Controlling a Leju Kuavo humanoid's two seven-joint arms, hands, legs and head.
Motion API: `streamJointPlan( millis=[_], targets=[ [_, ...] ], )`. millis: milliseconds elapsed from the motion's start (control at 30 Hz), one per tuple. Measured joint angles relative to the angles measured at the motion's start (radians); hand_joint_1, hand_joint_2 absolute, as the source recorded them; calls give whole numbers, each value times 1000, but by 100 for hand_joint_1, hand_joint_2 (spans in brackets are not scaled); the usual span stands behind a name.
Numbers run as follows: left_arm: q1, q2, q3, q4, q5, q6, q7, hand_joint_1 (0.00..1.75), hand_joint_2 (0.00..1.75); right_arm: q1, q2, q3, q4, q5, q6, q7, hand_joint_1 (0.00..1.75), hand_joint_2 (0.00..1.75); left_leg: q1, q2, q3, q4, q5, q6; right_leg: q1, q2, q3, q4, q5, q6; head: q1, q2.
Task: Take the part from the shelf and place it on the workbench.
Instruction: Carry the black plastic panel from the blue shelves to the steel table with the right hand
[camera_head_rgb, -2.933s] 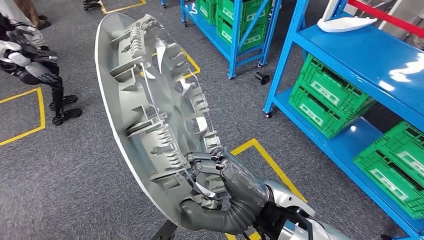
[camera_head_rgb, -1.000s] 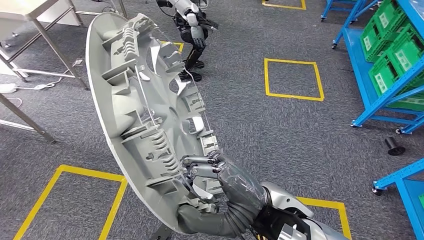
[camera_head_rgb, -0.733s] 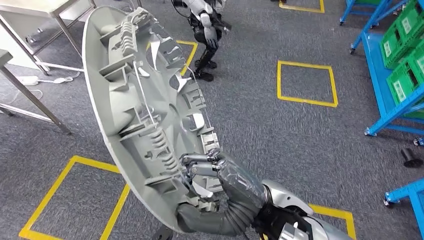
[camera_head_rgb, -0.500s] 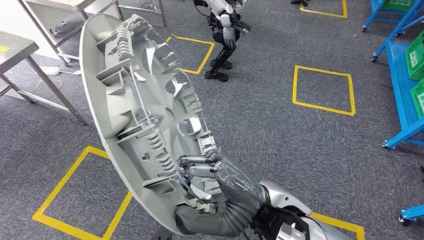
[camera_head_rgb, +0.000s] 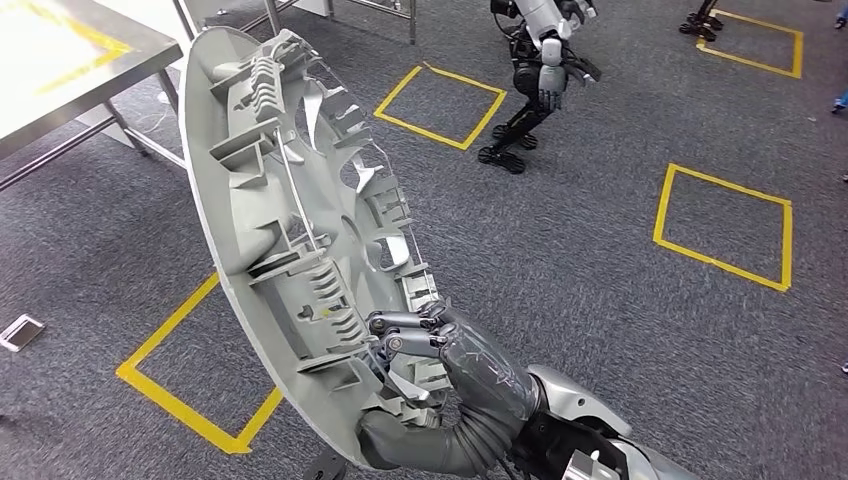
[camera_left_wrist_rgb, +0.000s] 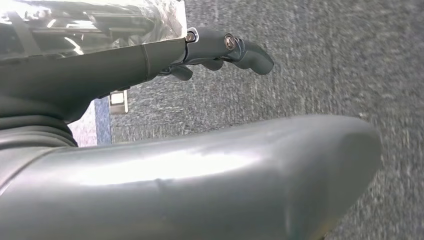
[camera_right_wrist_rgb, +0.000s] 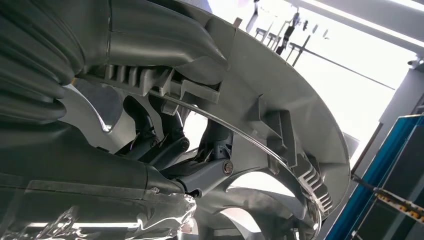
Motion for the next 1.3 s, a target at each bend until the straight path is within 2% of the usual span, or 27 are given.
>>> streamJointPlan(
  millis=[67, 133, 200, 233, 300, 367, 433, 467, 500, 533, 600, 667, 700, 733, 767, 833, 900, 933, 967, 1000, 1033, 1067, 1133, 1167, 1200, 1267, 1300],
  targets=[
    [-1, -2, 0, 0, 0, 0, 0, 0, 175, -2, 0, 0, 0, 0, 0, 0, 175, 175, 2, -24, -1, 0, 0, -2, 5, 47, 62, -146, 71, -14, -1, 0],
    [0, -5, 0, 0, 0, -1, 0, 0, 175, -4, 0, 0, 0, 0, 0, 0, 175, 175, 9, -44, -8, 0, 3, -9, 8, 76, 92, -216, 90, -19, 1, 0],
    [3, -7, 0, 0, 0, -1, 0, 0, 175, -5, 0, -1, 0, 0, 0, 0, 175, 175, 14, -63, -13, -5, 7, -20, 10, 60, 96, -227, 88, -17, 5, 0],
    [4, -7, 0, 0, -1, -1, 0, 0, 175, -5, 0, -1, 0, 0, 0, 0, 175, 175, 14, -62, -15, -4, 6, -23, 8, 48, 101, -236, 91, -16, 5, 0],
    [5, -6, 0, 0, -1, 0, 0, 0, 175, -4, 1, -1, 0, 0, 0, 0, 175, 175, 8, -13, -29, 31, -20, -29, 4, 22, 119, -258, 96, -16, 0, 0],
    [2, -5, 0, 0, -2, 1, 0, 0, 175, -4, 1, -1, 0, 0, 0, -1, 175, 175, 7, 45, -74, 134, -75, -38, 3, -6, 133, -268, 95, -18, -4, 0],
    [2, -4, 0, 0, -2, 1, 0, 0, 175, -3, 1, 0, 0, 0, 0, -1, 175, 175, 14, 56, -127, 248, -121, -50, 2, -34, 138, -266, 89, -18, -4, 0],
    [3, -4, 0, 0, -2, 1, 1, 0, 175, -3, 1, 0, 0, 0, 0, -1, 175, 175, 18, 58, -141, 278, -127, -56, 1, -47, 138, -265, 86, -16, -4, 0],
    [4, -3, 0, 0, -2, 1, 1, 0, 175, -2, 1, 0, 0, 0, 0, 0, 175, 175, 22, 60, -136, 267, -113, -62, -1, -58, 139, -263, 84, -13, -4, 0],
    [4, -2, 0, 1, -2, 1, 1, 0, 175, -1, 1, 0, 0, 0, 1, 0, 175, 175, 25, 66, -114, 224, -85, -67, -3, -68, 140, -260, 80, -9, -4, 0],
    [4, -1, 0, 1, -3, 1, 2, 0, 175, 0, 1, 0, 0, 0, 1, 0, 175, 175, 27, 103, -45, 89, -25, -77, -7, -86, 141, -248, 68, 3, -6, 0],
    [1, -2, 0, 1, -4, 1, 2, 0, 175, -1, 1, -1, 0, 0, 0, 0, 175, 175, 20, 136, -5, 13, -8, -63, -2, -101, 140, -234, 58, 16, -10, 0],
    [1, -3, 0, 1, -4, 0, 2, 0, 175, -1, 1, -1, 0, 0, 0, 0, 175, 175, 16, 138, -4, 11, -14, -50, 1, -108, 139, -232, 56, 19, -11, 0],
    [1, -2, 0, 1, -4, 0, 2, 0, 175, -2, 0, -1, 0, 0, 0, 0, 175, 175, 15, 128, -4, 9, -12, -34, 2, -118, 140, -230, 53, 23, -10, 0],
    [2, -2, 0, 1, -4, 0, 2, 0, 175, -2, 0, -1, 0, 0, 0, 0, 175, 175, 16, 117, -5, 9, -12, -26, 0, -120, 141, -228, 48, 27, -6, 0],
    [1, -2, 0, 1, -6, 0, 6, 0, 175, -2, 0, -1, 0, -1, 1, 0, 175, 175, 17, 95, -5, 8, -9, -12, -7, -86, 124, -184, 15, 33, -3, 0],
    [-4, -1, 0, 2, -10, 1, 17, 0, 175, -2, -1, -1, 0, -1, 0, 0, 175, 175, 15, 70, -6, 8, -8, -2, -9, -35, 64, -60, -44, 33, 2, 0],
    [-6, -1, 0, 2, -12, 1, 25, 0, 175, -2, -1, -1, 0, -1, 0, 0, 175, 175, 13, 57, -6, 8, -7, 0, -9, -24, 27, 9, -67, 31, 5, 0],
    [-8, -1, 0, 2, -14, 2, 31, 0, 175, -2, -1, -1, 0, -1, 0, 0, 175, 175, 10, 42, -6, 8, -7, 2, -8, -18, -2, 56, -73, 27, 6, 0],
    [-8, -1, 0, 1, -15, 2, 38, 0, 175, -2, -2, -1, 0, -1, 0, 0, 175, 175, 7, 28, -5, 8, -7, 2, -6, -15, -15, 66, -59, 22, 8, 0],
    [-9, -1, 0, 1, -16, 2, 43, 0, 175, -2, -2, -1, 0, -1, 0, 0, 175, 175, 5, 13, -5, 8, -7, 3, -3, -10, -10, 35, -27, 15, 8, 0],
    [-10, -1, 0, 1, -16, 2, 47, 0, 175, -3, -2, -1, 0, -1, 0, 0, 175, 175, 4, -1, -4, 8, -7, 3, 1, 0, 12, -28, 16, 7, 8, 0],
    [-11, -2, 0, -2, -17, 2, 51, 0, 175, -5, -2, -1, 0, -1, 0, 0, 175, 175, 7, -26, -5, 8, -6, 1, 7, 40, 65, -159, 79, -8, 6, 0],
    [-12, -4, -1, -3, -17, 2, 52, 0, 175, -6, -2, -2, 0, -1, 0, 0, 175, 175, 11, -36, -7, 7, -4, -2, 10, 55, 82, -197, 90, -13, 7, 0],
    [-11, -5, -1, -4, -17, 2, 53, 0, 175, -7, -2, -2, 0, -1, 0, 0, 175, 175, 15, -45, -11, 6, -2, -6, 12, 61, 90, -214, 90, -16, 8, 0],
    [-10, -6, -1, -6, -18, 2, 54, 0, 175, -9, -2, -2, 0, -1, 0, 0, 175, 175, 18, -60, -15, 2, 0, -16, 12, 43, 99, -234, 92, -16, 11, 0],
    [-9, -5, -1, -6, -18, 3, 54, 0, 175, -9, -1, -2, 0, -1, 0, 1, 175, 175, 16, -48, -18, 6, -6, -19, 10, 31, 107, -247, 94, -15, 10, 0]
  ],
)
